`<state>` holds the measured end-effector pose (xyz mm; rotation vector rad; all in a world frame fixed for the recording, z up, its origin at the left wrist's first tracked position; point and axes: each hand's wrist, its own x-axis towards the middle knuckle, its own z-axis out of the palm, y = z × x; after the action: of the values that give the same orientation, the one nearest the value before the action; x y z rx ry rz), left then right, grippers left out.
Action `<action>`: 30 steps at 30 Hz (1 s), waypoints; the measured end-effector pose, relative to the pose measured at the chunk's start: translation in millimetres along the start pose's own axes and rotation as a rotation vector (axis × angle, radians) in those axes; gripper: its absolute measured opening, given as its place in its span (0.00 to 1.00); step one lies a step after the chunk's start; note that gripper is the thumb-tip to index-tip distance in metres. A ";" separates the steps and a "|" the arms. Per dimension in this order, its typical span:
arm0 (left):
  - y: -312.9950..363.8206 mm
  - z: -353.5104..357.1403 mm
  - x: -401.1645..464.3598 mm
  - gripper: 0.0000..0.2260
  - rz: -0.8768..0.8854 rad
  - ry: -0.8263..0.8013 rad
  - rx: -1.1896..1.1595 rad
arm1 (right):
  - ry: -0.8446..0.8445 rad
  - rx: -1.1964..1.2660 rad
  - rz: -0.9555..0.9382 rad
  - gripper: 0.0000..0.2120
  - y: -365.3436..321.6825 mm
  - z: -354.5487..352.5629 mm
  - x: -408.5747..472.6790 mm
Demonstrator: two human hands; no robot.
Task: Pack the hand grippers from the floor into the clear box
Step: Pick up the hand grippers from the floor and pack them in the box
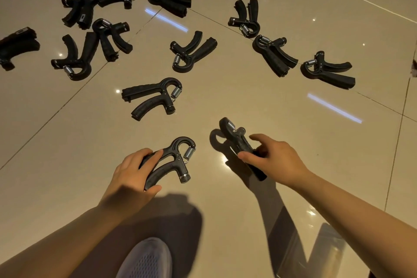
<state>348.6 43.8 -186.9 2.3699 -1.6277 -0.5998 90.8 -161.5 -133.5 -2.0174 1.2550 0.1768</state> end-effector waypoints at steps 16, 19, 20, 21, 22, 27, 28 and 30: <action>49.9 -14.4 9.9 0.35 -0.180 -0.001 -0.083 | 0.175 0.100 0.261 0.14 6.0 -10.7 -6.3; 70.8 -13.9 7.5 0.34 -0.199 0.016 -0.244 | 0.167 0.080 0.267 0.13 3.8 -23.1 -14.7; 79.3 -12.6 4.7 0.34 -0.226 0.027 -0.320 | 0.175 0.055 0.247 0.13 2.9 -29.9 -21.5; 88.5 -10.0 1.9 0.33 -0.265 0.033 -0.413 | 0.193 0.035 0.221 0.13 2.3 -37.4 -29.7; 99.6 -7.1 -0.9 0.32 -0.297 0.033 -0.515 | 0.219 0.027 0.195 0.14 2.3 -45.7 -40.0; 172.9 -3.3 -19.3 0.27 -0.214 0.010 -0.882 | 0.390 0.216 0.083 0.16 9.6 -88.3 -116.1; 188.2 -5.7 -22.9 0.28 -0.160 0.001 -0.908 | 0.437 0.266 0.079 0.16 12.3 -96.7 -133.6; 217.2 -10.4 -30.4 0.29 -0.046 -0.010 -0.917 | 0.535 0.352 0.091 0.17 21.5 -111.2 -168.6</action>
<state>160.6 -9.2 -86.8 1.7031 -0.9618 -1.0742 -41.3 -117.9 14.5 -1.7507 1.5718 -0.5417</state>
